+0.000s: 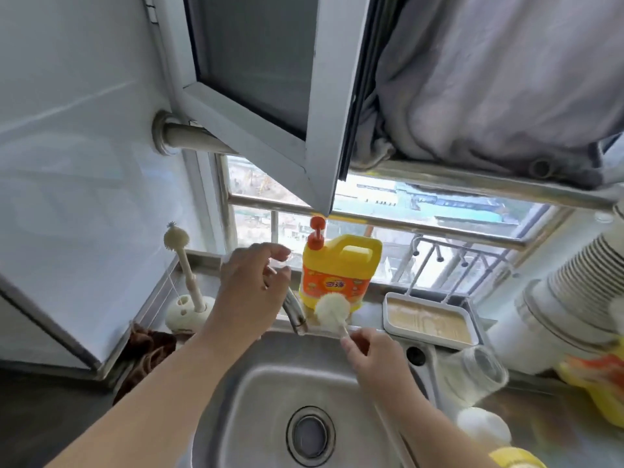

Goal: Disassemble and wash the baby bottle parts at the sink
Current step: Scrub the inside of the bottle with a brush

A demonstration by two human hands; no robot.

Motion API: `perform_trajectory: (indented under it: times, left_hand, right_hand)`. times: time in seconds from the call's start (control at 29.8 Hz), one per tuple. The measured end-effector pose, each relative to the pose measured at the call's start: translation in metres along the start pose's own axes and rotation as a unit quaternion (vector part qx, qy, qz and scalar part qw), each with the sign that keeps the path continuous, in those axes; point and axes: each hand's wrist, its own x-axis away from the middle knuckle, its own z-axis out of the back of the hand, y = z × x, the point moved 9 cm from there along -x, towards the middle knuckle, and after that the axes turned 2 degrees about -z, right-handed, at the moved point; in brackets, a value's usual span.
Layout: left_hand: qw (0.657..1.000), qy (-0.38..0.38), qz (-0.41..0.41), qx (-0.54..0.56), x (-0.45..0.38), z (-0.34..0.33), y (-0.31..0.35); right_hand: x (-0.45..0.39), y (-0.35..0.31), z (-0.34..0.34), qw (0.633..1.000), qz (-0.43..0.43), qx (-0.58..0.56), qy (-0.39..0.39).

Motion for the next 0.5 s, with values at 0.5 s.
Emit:
perform_trajectory:
  times: [0.5]
  left_hand:
    - [0.902,-0.357,-0.043,-0.239,-0.096,-0.092,-0.005]
  right_hand:
    - [-0.066,-0.015,0.010,0.996,-0.048,-0.081,0.005]
